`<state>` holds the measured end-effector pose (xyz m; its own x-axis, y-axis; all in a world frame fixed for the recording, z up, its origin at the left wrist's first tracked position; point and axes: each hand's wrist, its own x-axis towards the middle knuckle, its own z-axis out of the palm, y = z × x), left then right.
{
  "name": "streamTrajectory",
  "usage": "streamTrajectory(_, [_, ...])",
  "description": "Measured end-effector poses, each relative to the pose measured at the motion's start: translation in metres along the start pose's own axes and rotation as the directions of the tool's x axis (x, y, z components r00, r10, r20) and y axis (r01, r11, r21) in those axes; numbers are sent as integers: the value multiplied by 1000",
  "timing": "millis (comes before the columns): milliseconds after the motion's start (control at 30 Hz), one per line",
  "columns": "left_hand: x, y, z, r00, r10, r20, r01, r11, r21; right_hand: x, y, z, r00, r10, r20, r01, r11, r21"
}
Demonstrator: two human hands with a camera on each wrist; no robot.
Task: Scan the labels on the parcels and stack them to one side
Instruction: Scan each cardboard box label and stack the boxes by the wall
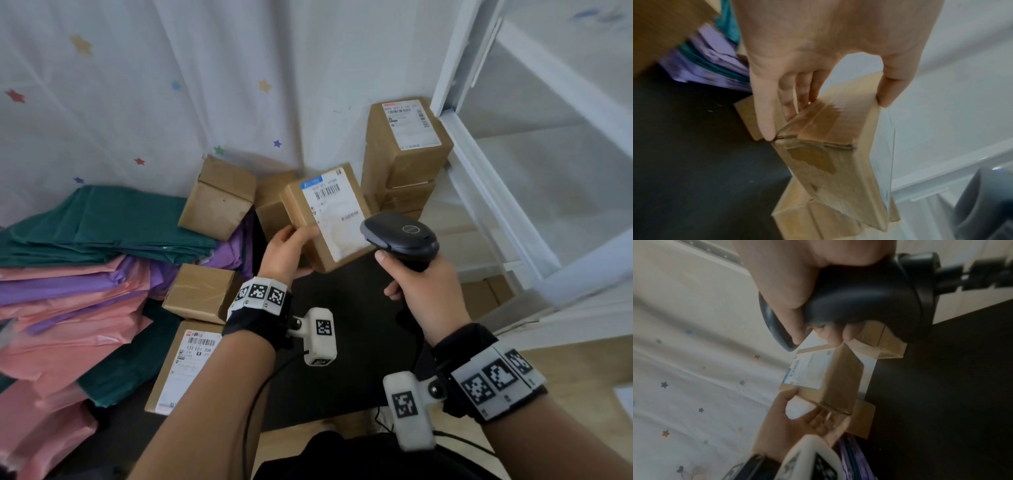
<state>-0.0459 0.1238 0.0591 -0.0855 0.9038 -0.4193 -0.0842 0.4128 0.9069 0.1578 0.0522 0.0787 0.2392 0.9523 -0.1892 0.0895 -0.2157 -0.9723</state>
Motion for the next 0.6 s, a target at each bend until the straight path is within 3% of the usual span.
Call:
streamTrajectory(200, [25, 75, 54, 994, 25, 103, -11, 990, -138, 26, -20, -24, 978, -37, -205, 46, 998, 38])
streamTrajectory(367, [42, 126, 110, 987, 77, 139, -79, 997, 6, 40, -31, -44, 949, -48, -313, 73, 995, 69])
streamTrajectory(600, [62, 152, 162, 985, 86, 149, -124, 956, 267, 55, -31, -59, 946, 99, -310, -76, 993, 85])
